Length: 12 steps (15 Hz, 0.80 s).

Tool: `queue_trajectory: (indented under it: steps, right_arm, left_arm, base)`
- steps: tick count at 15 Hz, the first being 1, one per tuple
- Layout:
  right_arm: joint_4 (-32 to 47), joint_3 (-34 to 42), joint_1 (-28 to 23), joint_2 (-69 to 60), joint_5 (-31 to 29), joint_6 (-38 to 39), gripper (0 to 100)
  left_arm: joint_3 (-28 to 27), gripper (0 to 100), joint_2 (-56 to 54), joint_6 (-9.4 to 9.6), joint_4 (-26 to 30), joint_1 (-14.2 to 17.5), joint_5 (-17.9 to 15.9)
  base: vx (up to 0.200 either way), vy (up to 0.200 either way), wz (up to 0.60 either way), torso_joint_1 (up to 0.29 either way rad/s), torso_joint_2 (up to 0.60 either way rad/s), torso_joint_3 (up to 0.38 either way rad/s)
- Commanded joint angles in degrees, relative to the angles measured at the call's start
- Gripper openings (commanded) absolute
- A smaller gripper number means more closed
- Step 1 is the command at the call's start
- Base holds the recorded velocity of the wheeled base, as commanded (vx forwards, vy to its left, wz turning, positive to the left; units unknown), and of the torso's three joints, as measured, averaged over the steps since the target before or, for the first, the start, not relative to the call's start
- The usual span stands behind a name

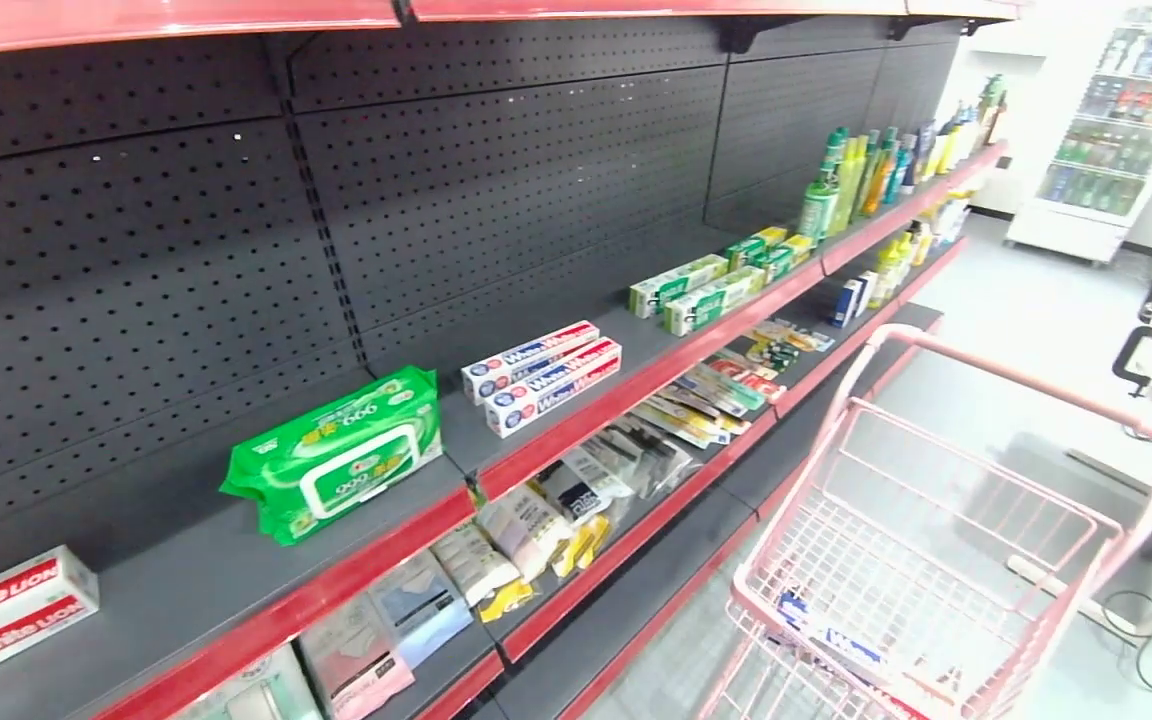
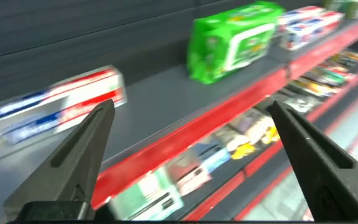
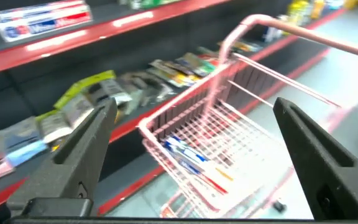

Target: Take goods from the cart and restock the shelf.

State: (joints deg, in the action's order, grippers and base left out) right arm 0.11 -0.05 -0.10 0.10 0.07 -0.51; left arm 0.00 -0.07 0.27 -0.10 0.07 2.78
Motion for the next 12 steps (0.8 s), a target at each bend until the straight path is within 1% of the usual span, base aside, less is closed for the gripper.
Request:
queue_trajectory:
  steps: [1, 8, 12]
  right_arm:
    - [-0.02, 0.05, 0.01, 0.08, 0.01, -0.02, 100]
    - [-0.02, -0.04, 0.01, 0.08, 0.01, -0.02, 100]
    - [-0.02, -0.04, 0.01, -0.01, 0.01, -0.02, 100]
  left_arm:
    - [0.00, 100, 0.07, 0.00, 0.01, 0.01, 0.03]
    - [0.00, 100, 0.07, 0.00, 0.01, 0.10, 0.03]
    - [0.00, 100, 0.07, 0.00, 0.10, 0.01, 0.03]
  base:
    - [0.000, 0.000, -0.60, 0.002, 0.00, 0.002]
    - [0.000, 0.000, -0.60, 0.004, 0.00, 0.002]
    - [0.000, 0.000, 0.00, 0.000, 0.00, 0.000]
